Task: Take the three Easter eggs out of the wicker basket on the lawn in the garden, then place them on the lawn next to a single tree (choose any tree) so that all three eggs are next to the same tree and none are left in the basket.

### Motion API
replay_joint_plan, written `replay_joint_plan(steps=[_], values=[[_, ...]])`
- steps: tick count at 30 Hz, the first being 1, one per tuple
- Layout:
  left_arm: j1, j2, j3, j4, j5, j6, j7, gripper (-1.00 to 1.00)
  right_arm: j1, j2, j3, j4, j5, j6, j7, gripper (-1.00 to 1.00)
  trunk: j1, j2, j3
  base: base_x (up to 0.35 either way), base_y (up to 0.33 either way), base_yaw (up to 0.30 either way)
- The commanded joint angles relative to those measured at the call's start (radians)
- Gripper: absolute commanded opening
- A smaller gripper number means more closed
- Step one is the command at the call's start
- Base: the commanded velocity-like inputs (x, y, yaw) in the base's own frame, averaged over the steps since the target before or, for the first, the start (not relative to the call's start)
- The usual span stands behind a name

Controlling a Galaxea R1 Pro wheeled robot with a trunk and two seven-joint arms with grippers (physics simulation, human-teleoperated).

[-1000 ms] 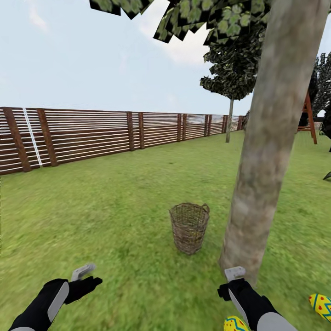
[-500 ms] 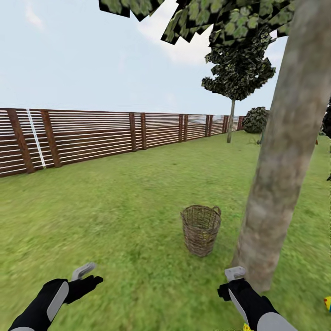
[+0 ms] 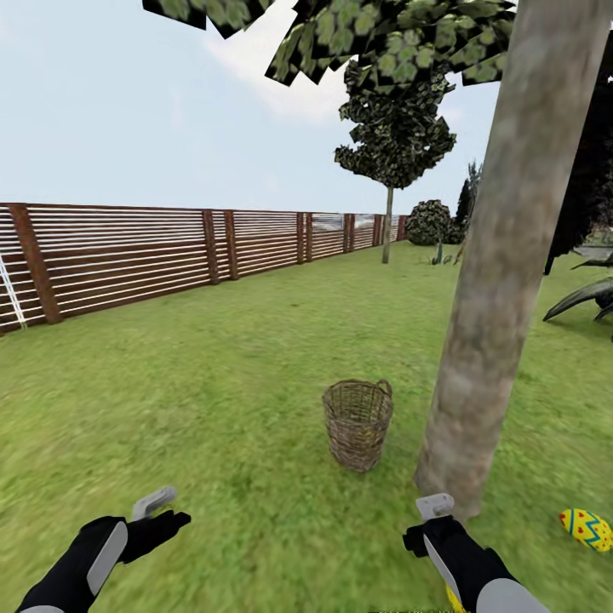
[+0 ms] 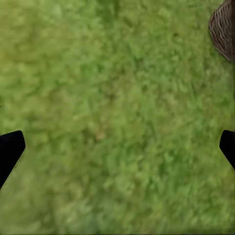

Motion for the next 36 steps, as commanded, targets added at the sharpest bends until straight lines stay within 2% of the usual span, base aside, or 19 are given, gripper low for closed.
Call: replay_joint_plan(steps=[1, 11, 17, 23, 36], values=[[0.000, 0.000, 0.004, -0.001, 0.000, 0.006, -0.004, 1.00, -0.001, 0.000, 0.003, -0.001, 0.007, 0.007, -0.001, 1.00, -0.004, 0.007, 0.002, 0.000, 0.345, -0.298], [0.000, 0.002, 0.004, -0.001, 0.000, 0.007, -0.003, 1.00, -0.001, 0.000, 0.002, -0.001, 0.006, 0.007, -0.001, 1.00, -0.039, 0.070, 0.030, 0.000, 0.344, -0.255], [0.000, 0.001, 0.002, -0.001, -0.001, 0.006, -0.002, 1.00, -0.001, -0.012, 0.000, 0.015, 0.006, 0.006, 0.000, 1.00, -0.039, 0.070, 0.030, 0.000, 0.344, -0.023], [0.000, 0.000, -0.001, -0.001, -0.002, 0.004, 0.001, 1.00, -0.001, -0.014, 0.000, 0.034, 0.006, 0.007, -0.001, 1.00, -0.039, 0.070, 0.030, 0.000, 0.344, -0.001], [0.000, 0.000, -0.001, -0.001, -0.002, 0.007, 0.002, 1.00, -0.001, -0.007, 0.001, 0.032, 0.004, 0.006, -0.001, 1.00, -0.088, 0.161, 0.071, 0.000, 0.344, -0.013]])
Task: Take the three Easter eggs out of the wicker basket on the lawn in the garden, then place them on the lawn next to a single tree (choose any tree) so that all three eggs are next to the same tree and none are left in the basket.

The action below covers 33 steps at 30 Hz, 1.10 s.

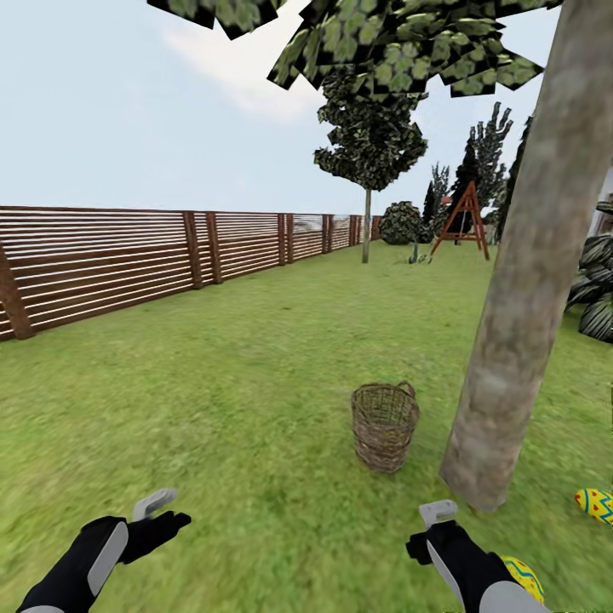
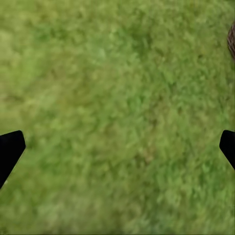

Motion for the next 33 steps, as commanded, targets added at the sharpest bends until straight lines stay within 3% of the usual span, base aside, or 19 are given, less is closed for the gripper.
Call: replay_joint_plan(steps=[1, 8, 18, 33], values=[[-0.001, 0.000, 0.003, -0.001, -0.001, 0.005, -0.004, 1.00, 0.000, 0.000, 0.002, -0.002, 0.007, 0.007, 0.000, 1.00, -0.004, 0.007, 0.002, 0.000, 0.345, -0.209], [-0.001, -0.001, 0.003, -0.001, -0.001, 0.005, -0.004, 1.00, 0.000, 0.001, 0.002, -0.001, 0.007, 0.007, 0.000, 1.00, -0.031, 0.056, 0.024, 0.004, 0.345, -0.279], [-0.001, -0.002, 0.002, 0.016, -0.002, 0.000, -0.007, 1.00, 0.000, -0.002, 0.001, -0.001, 0.007, 0.007, -0.001, 1.00, -0.031, 0.056, 0.024, 0.089, 0.333, -0.263], [-0.001, -0.003, 0.002, 0.018, -0.002, -0.002, -0.009, 1.00, 0.000, -0.005, 0.001, 0.011, 0.009, 0.007, 0.001, 1.00, -0.031, 0.056, 0.023, 0.020, 0.038, -0.012]])
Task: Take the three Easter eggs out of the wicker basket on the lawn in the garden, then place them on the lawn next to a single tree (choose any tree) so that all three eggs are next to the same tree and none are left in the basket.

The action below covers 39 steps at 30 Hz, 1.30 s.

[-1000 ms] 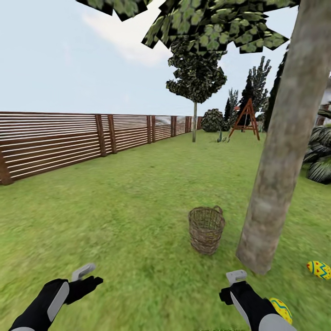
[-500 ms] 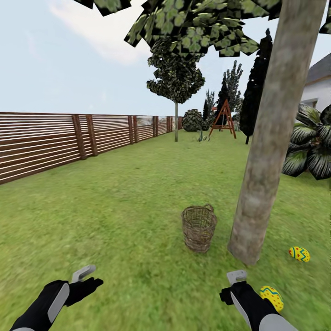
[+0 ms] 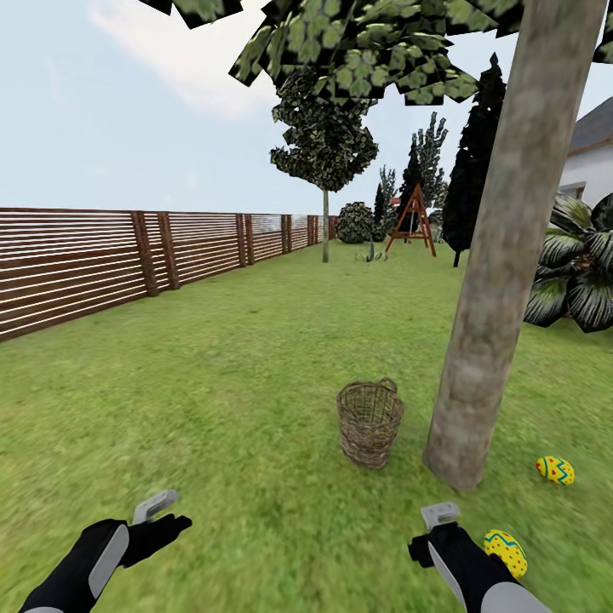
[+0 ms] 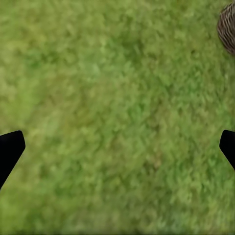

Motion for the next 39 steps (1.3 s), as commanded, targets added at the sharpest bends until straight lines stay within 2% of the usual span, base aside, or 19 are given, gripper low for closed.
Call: replay_joint_plan(steps=[1, 11, 23, 39], values=[[-0.001, 0.000, 0.004, -0.001, -0.001, 0.006, -0.004, 1.00, 0.000, 0.000, 0.002, 0.000, 0.007, 0.007, 0.000, 1.00, 0.000, -0.001, -0.001, 0.000, 0.000, 0.000], [-0.001, -0.001, 0.003, -0.002, -0.001, 0.003, -0.004, 1.00, 0.000, -0.001, 0.002, -0.002, 0.005, 0.008, -0.001, 1.00, 0.000, -0.001, -0.001, 0.000, 0.106, 0.000], [-0.001, 0.000, 0.004, -0.002, 0.001, 0.003, 0.001, 1.00, 0.000, 0.002, 0.003, -0.005, 0.005, 0.007, 0.000, 1.00, -0.046, 0.083, 0.036, 0.009, 0.256, -0.017], [-0.001, -0.001, 0.004, -0.002, 0.001, 0.003, 0.003, 1.00, 0.000, 0.001, 0.003, -0.003, 0.005, 0.007, 0.001, 1.00, -0.107, 0.195, 0.091, 0.127, 0.317, -0.285]])
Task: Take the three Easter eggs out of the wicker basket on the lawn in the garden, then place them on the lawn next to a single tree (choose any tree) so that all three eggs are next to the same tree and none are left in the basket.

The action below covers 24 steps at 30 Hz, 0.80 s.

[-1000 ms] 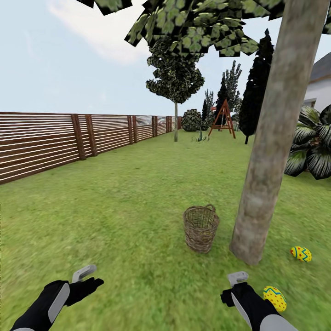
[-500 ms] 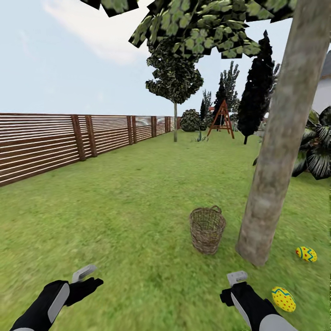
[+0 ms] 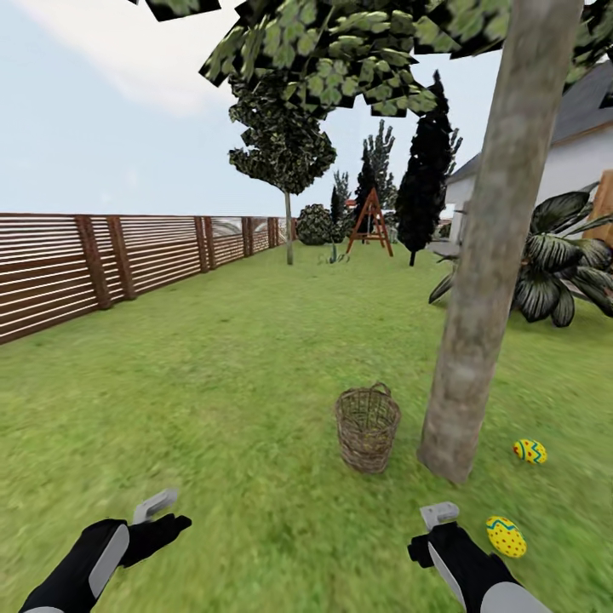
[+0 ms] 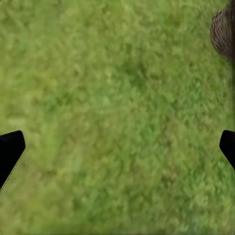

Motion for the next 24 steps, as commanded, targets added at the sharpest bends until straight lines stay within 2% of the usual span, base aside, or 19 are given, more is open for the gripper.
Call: replay_joint_plan(steps=[1, 8, 24], values=[[0.000, 0.000, 0.004, -0.001, 0.000, 0.006, -0.004, 1.00, -0.001, 0.000, 0.003, -0.001, 0.008, 0.007, 0.000, 1.00, -0.004, 0.007, 0.002, 0.195, 0.300, -0.299], [0.000, 0.000, 0.004, 0.000, 0.000, 0.006, -0.003, 1.00, -0.001, -0.001, 0.002, -0.001, 0.008, 0.007, 0.000, 1.00, -0.030, 0.056, 0.027, 0.264, 0.244, -0.299], [-0.001, 0.000, 0.004, 0.001, 0.000, 0.006, -0.003, 1.00, -0.001, -0.002, 0.001, -0.003, 0.008, 0.007, 0.000, 1.00, -0.030, 0.056, 0.027, 0.294, 0.212, -0.299]])
